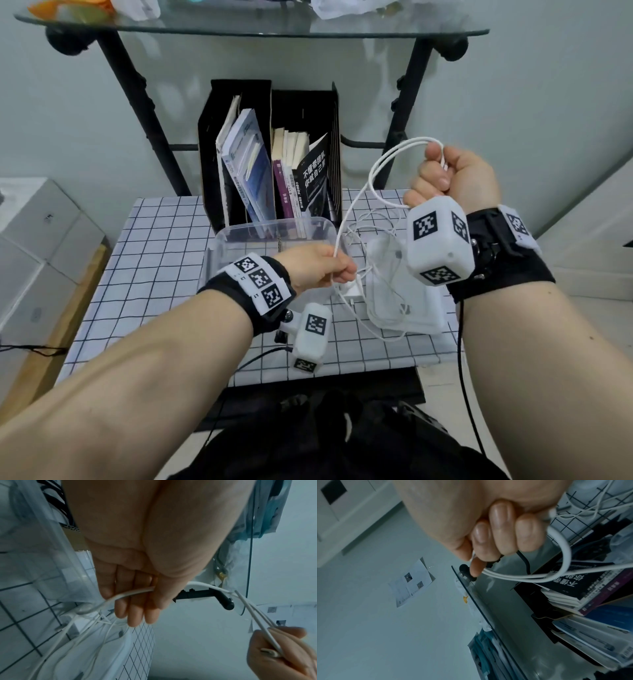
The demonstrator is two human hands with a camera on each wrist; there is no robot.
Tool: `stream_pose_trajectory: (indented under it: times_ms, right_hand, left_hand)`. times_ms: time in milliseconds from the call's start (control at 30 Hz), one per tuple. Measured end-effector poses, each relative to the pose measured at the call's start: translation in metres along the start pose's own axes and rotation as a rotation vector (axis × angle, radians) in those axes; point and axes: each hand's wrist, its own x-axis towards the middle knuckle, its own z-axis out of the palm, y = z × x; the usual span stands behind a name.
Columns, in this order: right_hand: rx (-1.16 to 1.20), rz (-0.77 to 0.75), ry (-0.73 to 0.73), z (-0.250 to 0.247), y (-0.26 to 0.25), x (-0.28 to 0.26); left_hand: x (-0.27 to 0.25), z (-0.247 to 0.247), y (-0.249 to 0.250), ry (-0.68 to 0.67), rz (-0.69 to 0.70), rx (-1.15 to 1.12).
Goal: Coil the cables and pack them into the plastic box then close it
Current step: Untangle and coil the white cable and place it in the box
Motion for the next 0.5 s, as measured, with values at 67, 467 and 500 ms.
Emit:
stream_pose_trajectory:
  times_ms: [67, 467, 500]
  right_hand:
    - [0.013, -0.012, 0.008, -0.003, -0.004, -0.002]
    - [0.031, -0.042, 0.019, 0.001, -0.009, -0.008]
    - [0.032, -0.041, 0.015, 0.001, -0.010, -0.008]
  left_hand:
    - [0.002, 0.001, -0.001, 0.007, -0.060, 0.031]
    - [-0.020, 0.010, 0.068, -0.002, 0.187, -0.236]
    - [-0.025, 0.009, 0.074, 0.011, 0.229, -0.242]
